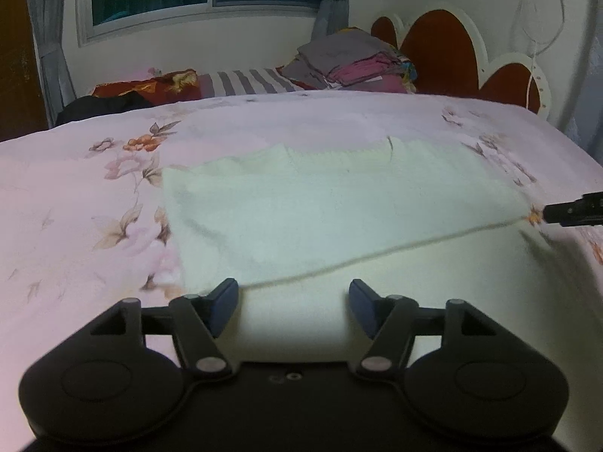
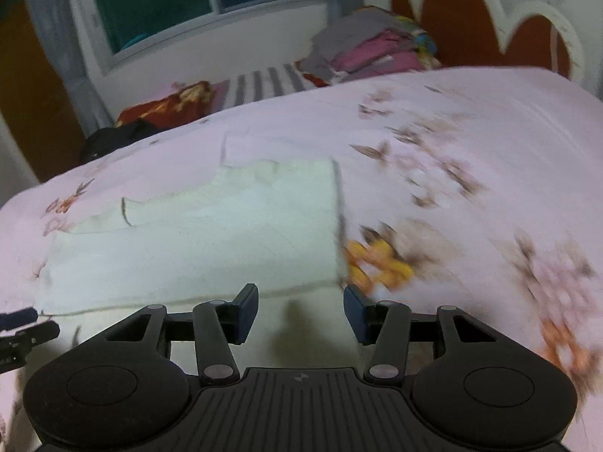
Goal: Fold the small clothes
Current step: 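Move both open grippers over the folded sweater to align its edges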
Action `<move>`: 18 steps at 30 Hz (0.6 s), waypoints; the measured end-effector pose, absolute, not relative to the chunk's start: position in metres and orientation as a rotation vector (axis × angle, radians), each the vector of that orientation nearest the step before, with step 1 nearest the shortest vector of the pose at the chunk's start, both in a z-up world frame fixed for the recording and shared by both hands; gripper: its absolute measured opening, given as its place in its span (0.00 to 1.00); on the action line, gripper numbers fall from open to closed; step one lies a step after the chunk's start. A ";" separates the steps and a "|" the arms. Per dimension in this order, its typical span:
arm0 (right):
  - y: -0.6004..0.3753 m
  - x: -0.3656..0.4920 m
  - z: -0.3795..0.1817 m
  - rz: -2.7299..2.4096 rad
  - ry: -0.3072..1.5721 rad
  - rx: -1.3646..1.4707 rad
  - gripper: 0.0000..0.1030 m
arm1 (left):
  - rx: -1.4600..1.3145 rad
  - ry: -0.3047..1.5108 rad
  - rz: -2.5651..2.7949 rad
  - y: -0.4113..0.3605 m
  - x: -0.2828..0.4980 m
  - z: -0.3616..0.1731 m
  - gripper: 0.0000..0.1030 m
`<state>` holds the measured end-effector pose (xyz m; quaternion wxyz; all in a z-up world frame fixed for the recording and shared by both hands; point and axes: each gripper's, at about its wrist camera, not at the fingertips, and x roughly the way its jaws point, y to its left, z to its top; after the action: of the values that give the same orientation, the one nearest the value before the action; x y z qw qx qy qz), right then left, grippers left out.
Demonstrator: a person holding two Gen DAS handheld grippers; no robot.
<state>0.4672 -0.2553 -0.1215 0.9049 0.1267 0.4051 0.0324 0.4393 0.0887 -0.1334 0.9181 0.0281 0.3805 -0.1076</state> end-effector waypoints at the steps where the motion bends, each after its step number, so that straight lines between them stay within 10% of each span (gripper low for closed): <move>1: -0.260 0.459 -0.119 0.060 0.841 0.281 0.49 | 0.069 0.782 -0.216 0.090 0.434 -0.132 0.68; 18: -0.335 0.331 -0.128 0.139 0.924 0.455 0.49 | -0.206 0.889 -0.106 0.148 0.255 -0.140 0.53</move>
<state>0.3309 -0.3354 -0.1280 0.8681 0.2173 0.4413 0.0664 0.2552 0.1475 -0.1396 0.8963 -0.0995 0.4292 -0.0510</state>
